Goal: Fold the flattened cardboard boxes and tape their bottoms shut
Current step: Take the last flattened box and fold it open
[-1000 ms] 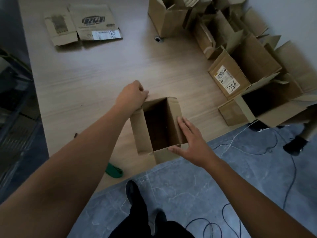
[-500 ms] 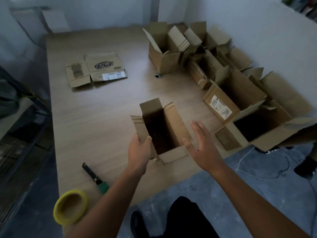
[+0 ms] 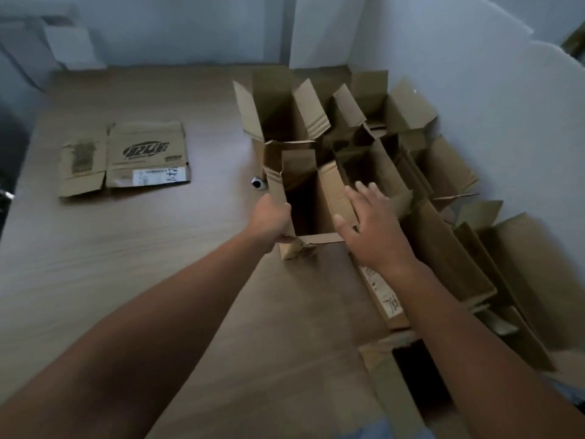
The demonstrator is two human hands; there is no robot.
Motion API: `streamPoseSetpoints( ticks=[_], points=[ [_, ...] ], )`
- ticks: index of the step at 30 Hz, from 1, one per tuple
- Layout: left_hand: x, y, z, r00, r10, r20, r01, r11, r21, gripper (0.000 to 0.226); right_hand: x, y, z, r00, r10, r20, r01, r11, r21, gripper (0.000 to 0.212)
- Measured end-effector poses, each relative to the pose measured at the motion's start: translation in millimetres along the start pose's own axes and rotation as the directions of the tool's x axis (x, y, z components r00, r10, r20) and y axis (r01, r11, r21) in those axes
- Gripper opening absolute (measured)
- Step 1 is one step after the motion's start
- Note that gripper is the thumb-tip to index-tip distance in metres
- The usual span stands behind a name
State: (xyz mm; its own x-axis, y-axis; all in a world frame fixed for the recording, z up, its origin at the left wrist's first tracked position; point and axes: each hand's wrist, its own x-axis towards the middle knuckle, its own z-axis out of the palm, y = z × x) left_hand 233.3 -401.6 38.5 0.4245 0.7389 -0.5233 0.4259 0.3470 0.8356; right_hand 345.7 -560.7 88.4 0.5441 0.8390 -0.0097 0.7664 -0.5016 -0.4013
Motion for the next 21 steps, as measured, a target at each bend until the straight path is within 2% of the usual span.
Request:
streamPoseSetpoints(
  ticks=[4,8,10,12,13,17,21],
  points=[
    [31,20,38,0.998,-0.05,0.044,0.052,0.998,-0.044,0.026,46,31,4,0.996,-0.053,0.071,0.061,0.992,-0.109,0.066],
    [38,30,34,0.996,-0.038,0.083,0.043,0.997,-0.061,0.04,77,37,3,0.988,-0.089,0.124,0.105,0.986,-0.129,0.065],
    [39,25,11,0.996,0.067,0.059,-0.071,0.995,0.068,0.042,89,25,3,0.981,-0.15,0.125,0.164,0.98,-0.111,0.064],
    [41,16,-26,0.978,0.209,-0.015,-0.193,0.924,0.33,0.034,95,4,8,0.966,-0.21,0.15,0.222,0.972,-0.073,0.065],
    [44,12,-47,0.965,0.258,-0.051,-0.21,0.874,0.438,0.032,99,-11,14,0.955,-0.24,0.172,0.25,0.968,-0.038,0.065],
    [72,-7,-150,0.935,0.306,-0.178,-0.117,0.74,0.663,0.044,131,-88,56,0.904,-0.364,0.222,0.364,0.93,0.042,0.066],
    [115,-31,-245,0.901,0.286,-0.326,0.032,0.706,0.707,0.059,171,-159,123,0.882,-0.376,0.284,0.371,0.926,0.074,0.071]
  ],
)
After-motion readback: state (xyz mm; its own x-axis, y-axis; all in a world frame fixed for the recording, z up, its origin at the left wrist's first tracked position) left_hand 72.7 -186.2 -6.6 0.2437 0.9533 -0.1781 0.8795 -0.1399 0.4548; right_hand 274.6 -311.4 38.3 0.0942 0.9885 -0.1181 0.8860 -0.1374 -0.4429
